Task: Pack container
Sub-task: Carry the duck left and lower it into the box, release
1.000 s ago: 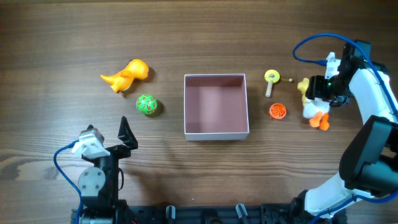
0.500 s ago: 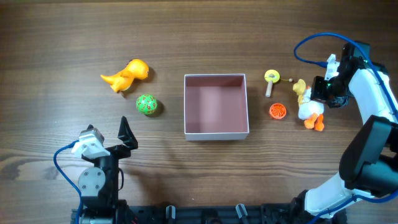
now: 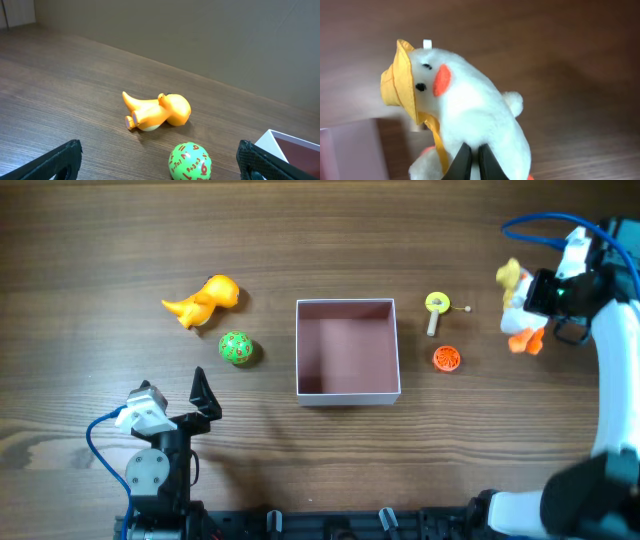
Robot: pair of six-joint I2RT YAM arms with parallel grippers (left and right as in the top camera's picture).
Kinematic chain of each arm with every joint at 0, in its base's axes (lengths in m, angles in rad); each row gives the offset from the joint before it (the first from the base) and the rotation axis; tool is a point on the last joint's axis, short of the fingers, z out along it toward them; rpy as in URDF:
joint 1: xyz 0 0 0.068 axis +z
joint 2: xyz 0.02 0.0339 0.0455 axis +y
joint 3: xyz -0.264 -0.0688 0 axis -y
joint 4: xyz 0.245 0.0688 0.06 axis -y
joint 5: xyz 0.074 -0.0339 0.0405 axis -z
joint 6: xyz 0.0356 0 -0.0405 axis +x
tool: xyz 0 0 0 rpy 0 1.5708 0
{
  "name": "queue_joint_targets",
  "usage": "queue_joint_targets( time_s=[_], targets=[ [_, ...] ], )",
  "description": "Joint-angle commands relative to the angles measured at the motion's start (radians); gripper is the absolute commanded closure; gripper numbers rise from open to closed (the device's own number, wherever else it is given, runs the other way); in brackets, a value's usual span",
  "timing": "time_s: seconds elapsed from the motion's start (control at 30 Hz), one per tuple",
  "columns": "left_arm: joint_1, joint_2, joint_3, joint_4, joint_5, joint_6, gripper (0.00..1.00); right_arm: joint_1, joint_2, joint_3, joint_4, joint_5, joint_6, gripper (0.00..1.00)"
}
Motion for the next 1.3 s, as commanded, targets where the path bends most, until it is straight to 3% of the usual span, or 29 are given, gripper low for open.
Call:
queue_joint_targets(
  time_s=[0.0, 0.2, 0.53, 0.67, 0.87, 1.27],
  targets=[
    [-0.005, -0.007, -0.007, 0.003, 0.016, 0.021, 0.0, 0.074, -0.107, 0.02, -0.023, -0.134, 0.029, 0.96],
    [-0.005, -0.007, -0.007, 0.003, 0.016, 0.02, 0.0, 0.343, -0.185, 0.019, -0.037, -0.133, 0.178, 0.96],
    [-0.005, -0.007, -0.007, 0.003, 0.016, 0.021, 0.0, 0.745, -0.026, 0.019, 0.04, 0.084, 0.477, 0.96],
    [-0.005, -0.007, -0.007, 0.003, 0.016, 0.02, 0.0, 0.792, 0.08, 0.019, 0.048, 0.124, 0.568, 0.96],
    [-0.005, -0.007, -0.007, 0.003, 0.016, 0.021, 0.0, 0.798, 0.226, 0.019, 0.048, 0.169, 0.57, 0.96],
    [-0.005, -0.007, -0.007, 0.003, 0.016, 0.02, 0.0, 0.798, 0.247, 0.014, 0.015, 0.266, 0.572, 0.96]
  ],
)
